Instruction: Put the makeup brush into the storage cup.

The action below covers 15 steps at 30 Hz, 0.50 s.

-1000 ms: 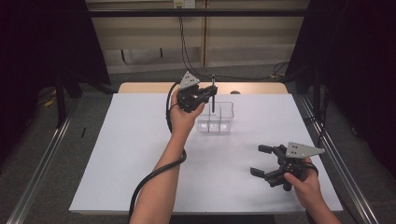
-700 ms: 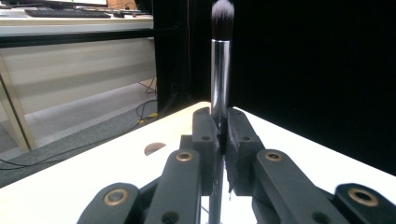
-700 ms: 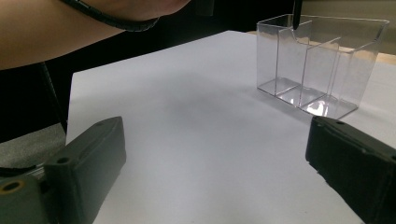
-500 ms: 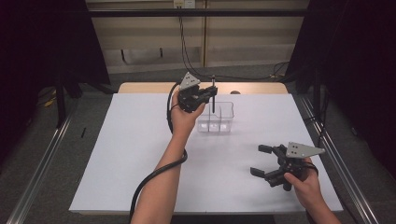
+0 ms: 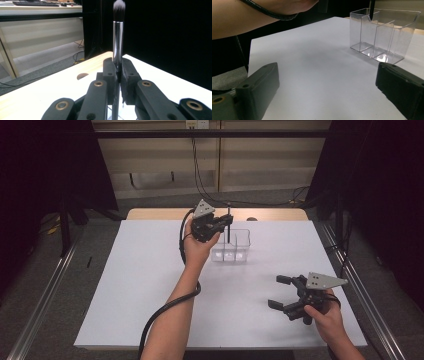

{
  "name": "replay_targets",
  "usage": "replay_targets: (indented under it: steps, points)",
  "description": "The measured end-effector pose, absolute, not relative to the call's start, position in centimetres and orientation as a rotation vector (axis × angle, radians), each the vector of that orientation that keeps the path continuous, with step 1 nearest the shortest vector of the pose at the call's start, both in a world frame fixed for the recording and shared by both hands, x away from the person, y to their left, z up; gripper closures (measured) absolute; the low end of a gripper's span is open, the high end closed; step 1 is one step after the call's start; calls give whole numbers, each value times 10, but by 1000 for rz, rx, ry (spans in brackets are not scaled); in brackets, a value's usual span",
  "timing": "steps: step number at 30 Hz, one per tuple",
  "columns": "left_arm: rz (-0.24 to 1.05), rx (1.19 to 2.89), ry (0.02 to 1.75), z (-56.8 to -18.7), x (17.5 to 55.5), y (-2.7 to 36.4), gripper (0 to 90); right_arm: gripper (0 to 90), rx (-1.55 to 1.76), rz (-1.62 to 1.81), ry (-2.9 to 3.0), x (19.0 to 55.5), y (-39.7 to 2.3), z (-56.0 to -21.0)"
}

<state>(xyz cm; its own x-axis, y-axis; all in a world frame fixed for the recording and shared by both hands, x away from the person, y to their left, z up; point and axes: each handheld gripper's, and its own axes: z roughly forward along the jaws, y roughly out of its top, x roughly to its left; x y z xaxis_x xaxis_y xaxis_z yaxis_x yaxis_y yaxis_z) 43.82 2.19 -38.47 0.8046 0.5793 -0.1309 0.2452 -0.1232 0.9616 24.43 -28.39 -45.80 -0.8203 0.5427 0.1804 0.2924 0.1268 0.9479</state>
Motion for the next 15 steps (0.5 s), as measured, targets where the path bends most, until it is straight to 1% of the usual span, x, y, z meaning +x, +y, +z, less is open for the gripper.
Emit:
replay_targets:
  steps: [15]
  points:
    - [309, 1703, 661, -390, 437, 21, 836, 46, 826, 1763, 2193, 244, -283, -458]
